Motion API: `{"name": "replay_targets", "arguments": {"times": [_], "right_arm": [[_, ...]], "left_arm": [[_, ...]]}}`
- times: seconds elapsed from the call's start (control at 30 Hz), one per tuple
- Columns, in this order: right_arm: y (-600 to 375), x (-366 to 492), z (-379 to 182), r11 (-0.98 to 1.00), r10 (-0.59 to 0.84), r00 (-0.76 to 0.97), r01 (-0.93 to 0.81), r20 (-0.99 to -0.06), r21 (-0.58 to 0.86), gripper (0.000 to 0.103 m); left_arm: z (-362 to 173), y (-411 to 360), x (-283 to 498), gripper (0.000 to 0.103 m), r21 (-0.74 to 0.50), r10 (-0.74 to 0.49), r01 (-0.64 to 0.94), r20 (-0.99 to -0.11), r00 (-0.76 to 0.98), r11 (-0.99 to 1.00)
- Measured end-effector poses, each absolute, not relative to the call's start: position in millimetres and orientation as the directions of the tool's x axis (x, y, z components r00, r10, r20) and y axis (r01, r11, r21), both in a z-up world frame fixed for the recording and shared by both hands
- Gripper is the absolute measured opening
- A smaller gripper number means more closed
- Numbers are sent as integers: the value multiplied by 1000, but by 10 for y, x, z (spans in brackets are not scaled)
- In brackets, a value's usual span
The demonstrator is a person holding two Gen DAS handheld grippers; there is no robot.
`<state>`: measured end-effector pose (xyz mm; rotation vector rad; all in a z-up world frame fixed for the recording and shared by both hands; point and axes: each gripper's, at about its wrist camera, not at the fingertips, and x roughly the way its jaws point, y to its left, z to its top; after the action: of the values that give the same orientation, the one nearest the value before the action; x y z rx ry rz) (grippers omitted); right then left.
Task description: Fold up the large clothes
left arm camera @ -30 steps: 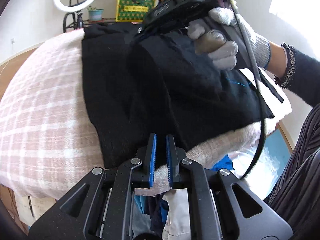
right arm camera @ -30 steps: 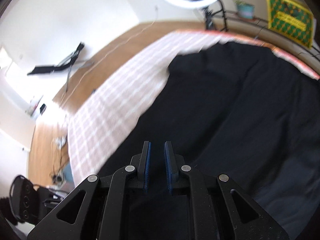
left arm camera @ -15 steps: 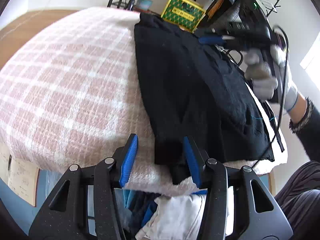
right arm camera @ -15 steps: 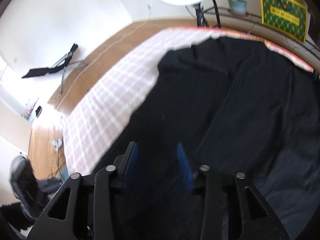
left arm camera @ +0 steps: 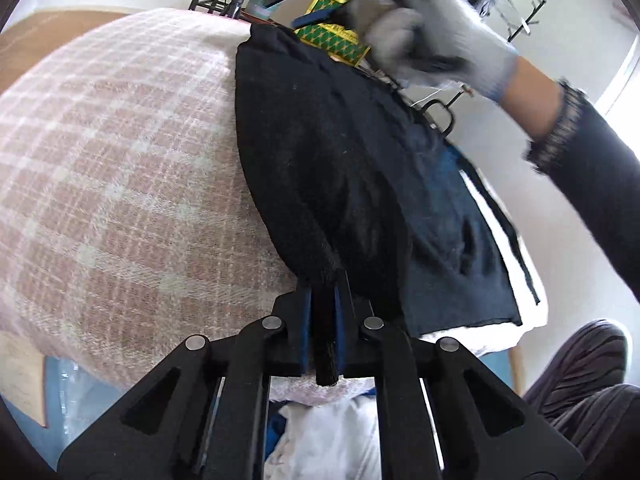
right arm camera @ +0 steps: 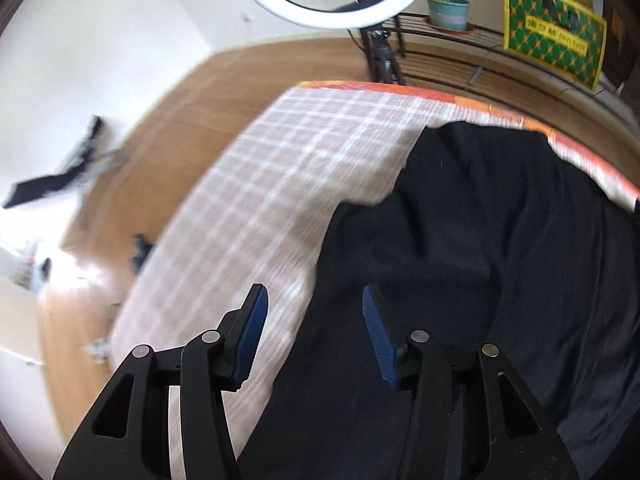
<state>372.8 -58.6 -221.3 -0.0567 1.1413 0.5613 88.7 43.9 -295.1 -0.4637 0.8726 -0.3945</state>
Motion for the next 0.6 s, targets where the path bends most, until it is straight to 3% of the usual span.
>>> {"name": "replay_targets", "arguments": {"times": [0.4, 0.47, 0.53, 0.6], "right_arm": [[-71, 4312, -2819, 936, 17, 300, -341, -954, -91, 51], [-73, 4340, -2882, 932, -21, 304, -338, -953, -128, 47], [-74, 4331, -2885, 924, -48, 326, -343, -944, -166, 22], [-87, 4312, -2872, 912, -81, 349, -352, -934, -210, 15]], "left_arm": [[-2821, 469, 817, 6, -545, -559, 228, -579, 594, 807], [-2821, 464, 825, 6, -543, -559, 231, -580, 592, 807], [-2818, 456, 827, 6, -529, -547, 228, -589, 594, 817], [-2803, 439, 807, 6, -500, -517, 216, -606, 605, 839]]}}
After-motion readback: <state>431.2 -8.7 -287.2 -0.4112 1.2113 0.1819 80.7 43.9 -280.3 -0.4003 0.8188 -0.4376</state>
